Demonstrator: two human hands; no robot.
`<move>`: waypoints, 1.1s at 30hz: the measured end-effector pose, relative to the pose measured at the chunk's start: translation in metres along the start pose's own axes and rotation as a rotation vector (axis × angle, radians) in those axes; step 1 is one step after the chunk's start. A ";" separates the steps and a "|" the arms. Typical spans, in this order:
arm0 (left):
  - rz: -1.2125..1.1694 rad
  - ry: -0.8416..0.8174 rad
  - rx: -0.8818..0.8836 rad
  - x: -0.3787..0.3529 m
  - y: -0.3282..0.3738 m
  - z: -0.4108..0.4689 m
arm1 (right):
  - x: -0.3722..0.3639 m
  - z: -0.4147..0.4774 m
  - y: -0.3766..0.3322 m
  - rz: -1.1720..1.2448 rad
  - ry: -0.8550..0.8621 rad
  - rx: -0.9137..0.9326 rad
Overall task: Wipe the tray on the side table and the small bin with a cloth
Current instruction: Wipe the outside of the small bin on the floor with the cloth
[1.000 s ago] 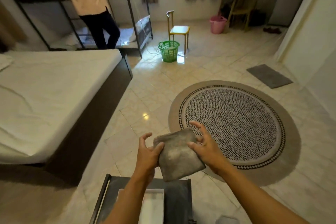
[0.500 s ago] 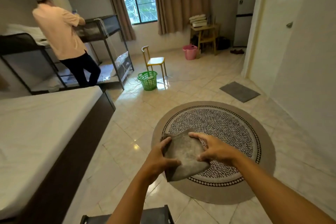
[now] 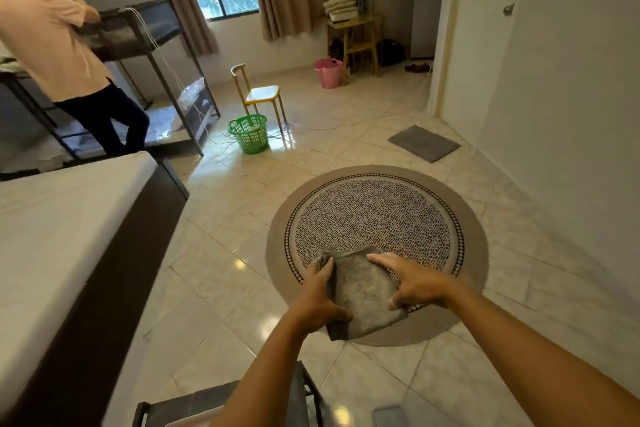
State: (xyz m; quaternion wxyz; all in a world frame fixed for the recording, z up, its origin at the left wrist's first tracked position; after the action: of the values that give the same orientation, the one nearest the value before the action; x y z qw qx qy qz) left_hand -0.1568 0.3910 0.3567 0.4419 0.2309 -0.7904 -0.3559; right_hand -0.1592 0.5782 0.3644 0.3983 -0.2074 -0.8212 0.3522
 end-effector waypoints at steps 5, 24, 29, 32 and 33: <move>0.064 -0.061 -0.063 -0.047 -0.059 0.031 | -0.047 0.027 0.063 -0.107 0.007 -0.116; -0.030 -0.006 0.140 -0.313 -0.357 0.153 | -0.274 0.179 0.383 -0.215 -0.027 -0.146; 0.042 0.040 0.185 -0.357 -0.407 0.157 | -0.319 0.192 0.430 -0.261 -0.012 -0.127; 0.197 0.072 0.153 -0.373 -0.417 0.138 | -0.338 0.179 0.436 -0.296 0.003 -0.099; 0.208 0.086 0.144 -0.379 -0.417 0.127 | -0.343 0.170 0.435 -0.306 0.010 -0.093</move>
State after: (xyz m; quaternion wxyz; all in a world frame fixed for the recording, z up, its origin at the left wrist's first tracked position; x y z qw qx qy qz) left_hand -0.0551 0.4271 -0.2107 0.4921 0.1939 -0.8139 -0.2405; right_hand -0.0647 0.5846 -0.2074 0.4412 -0.0999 -0.8567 0.2478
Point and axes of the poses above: each hand's wrist, its own z-axis towards the middle knuckle, its own x-axis out of the back of the hand, y = z × x, the point moved 6 cm from there along z, towards the middle knuckle, and after that the axes turned 4 degrees about -y, right-handed, at the moved point
